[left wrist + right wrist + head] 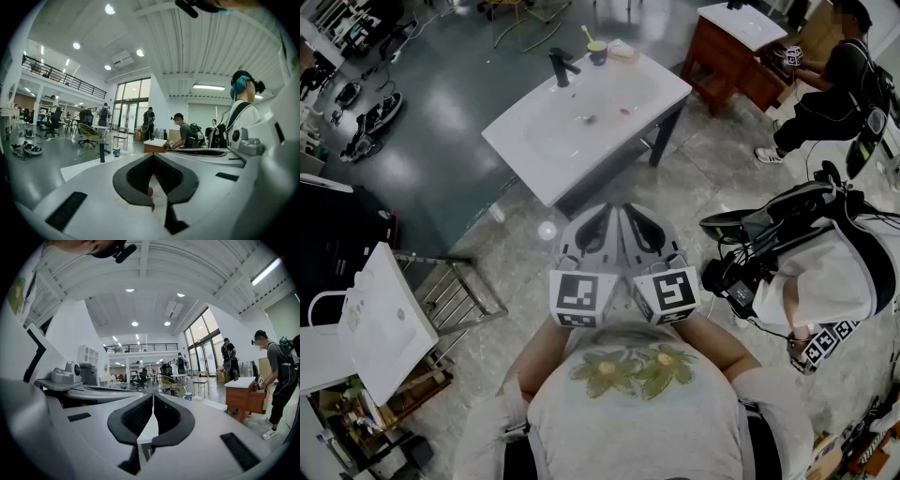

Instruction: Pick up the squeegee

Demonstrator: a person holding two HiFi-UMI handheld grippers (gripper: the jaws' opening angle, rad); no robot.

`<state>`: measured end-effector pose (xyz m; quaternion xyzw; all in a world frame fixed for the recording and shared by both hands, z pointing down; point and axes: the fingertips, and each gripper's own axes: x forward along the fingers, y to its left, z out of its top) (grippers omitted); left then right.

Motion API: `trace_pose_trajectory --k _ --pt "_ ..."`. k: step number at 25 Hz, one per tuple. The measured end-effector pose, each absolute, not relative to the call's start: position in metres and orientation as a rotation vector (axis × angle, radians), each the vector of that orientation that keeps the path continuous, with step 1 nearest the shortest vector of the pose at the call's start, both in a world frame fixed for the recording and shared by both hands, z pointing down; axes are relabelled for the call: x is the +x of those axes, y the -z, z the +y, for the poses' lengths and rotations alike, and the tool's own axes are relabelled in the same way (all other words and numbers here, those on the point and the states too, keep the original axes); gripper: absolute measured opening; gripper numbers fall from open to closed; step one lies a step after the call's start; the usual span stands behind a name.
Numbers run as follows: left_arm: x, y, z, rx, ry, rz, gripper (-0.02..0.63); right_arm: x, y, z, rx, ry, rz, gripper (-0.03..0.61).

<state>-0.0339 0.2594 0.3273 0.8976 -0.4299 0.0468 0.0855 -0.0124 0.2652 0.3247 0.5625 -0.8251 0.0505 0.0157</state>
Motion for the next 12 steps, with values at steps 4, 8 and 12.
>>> trace_pose_trajectory --k 4,8,12 --pt "-0.031 -0.329 0.255 2.668 -0.140 -1.282 0.008 -0.009 -0.325 0.261 1.739 -0.161 -2.575 0.028" --pt "-0.024 -0.331 0.249 2.661 -0.149 -1.295 0.008 -0.002 -0.327 0.254 1.738 -0.180 -2.601 0.028" --pt "-0.015 -0.335 0.241 2.645 -0.156 -1.315 0.009 0.007 -0.330 0.247 1.718 -0.176 -2.609 0.029"
